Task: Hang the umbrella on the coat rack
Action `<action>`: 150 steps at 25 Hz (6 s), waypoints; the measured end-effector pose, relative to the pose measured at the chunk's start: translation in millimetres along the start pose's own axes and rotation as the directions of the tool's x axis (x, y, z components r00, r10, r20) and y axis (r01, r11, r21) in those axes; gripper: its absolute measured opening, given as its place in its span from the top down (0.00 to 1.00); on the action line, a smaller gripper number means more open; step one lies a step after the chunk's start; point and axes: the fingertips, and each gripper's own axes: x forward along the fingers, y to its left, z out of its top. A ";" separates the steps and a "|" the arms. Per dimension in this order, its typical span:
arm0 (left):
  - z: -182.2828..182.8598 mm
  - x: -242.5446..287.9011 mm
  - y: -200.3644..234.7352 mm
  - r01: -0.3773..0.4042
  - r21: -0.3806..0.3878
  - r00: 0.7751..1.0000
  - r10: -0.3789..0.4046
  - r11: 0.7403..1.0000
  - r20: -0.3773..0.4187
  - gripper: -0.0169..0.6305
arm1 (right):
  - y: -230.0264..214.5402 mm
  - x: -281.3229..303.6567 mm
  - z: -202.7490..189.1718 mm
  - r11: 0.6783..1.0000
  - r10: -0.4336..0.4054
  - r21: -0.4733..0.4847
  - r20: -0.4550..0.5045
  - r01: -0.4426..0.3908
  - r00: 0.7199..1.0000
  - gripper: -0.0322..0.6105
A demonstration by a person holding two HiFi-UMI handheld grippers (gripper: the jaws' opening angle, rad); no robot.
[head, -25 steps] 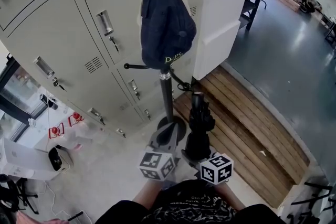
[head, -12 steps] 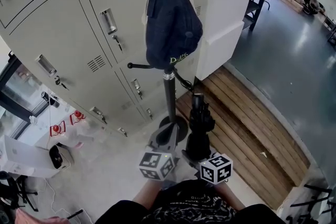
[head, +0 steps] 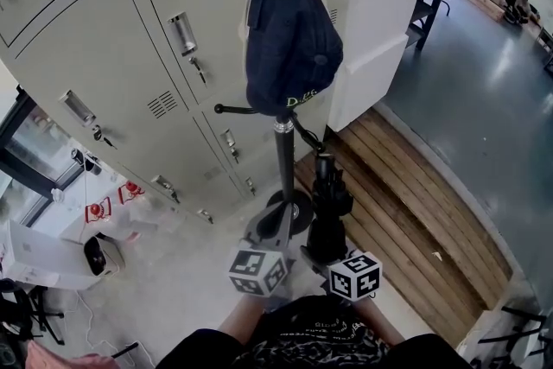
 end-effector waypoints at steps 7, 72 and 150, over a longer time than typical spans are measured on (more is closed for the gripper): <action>-1.8 1.8 8.8 -0.008 -0.003 1.000 0.008 1.000 -0.013 0.96 | -1.1 13.9 -1.4 1.000 0.006 -0.006 -0.025 -0.007 1.000 0.55; -34.8 24.9 61.7 -0.050 -0.063 0.989 0.041 0.997 -0.140 0.96 | -70.1 128.2 -18.8 0.997 -0.021 -0.073 -0.109 0.013 0.994 0.40; -32.0 -4.2 6.7 0.006 -0.024 0.999 -0.007 1.000 -0.053 0.96 | -13.6 -6.0 83.5 0.974 -0.132 -0.151 0.243 0.172 0.961 0.60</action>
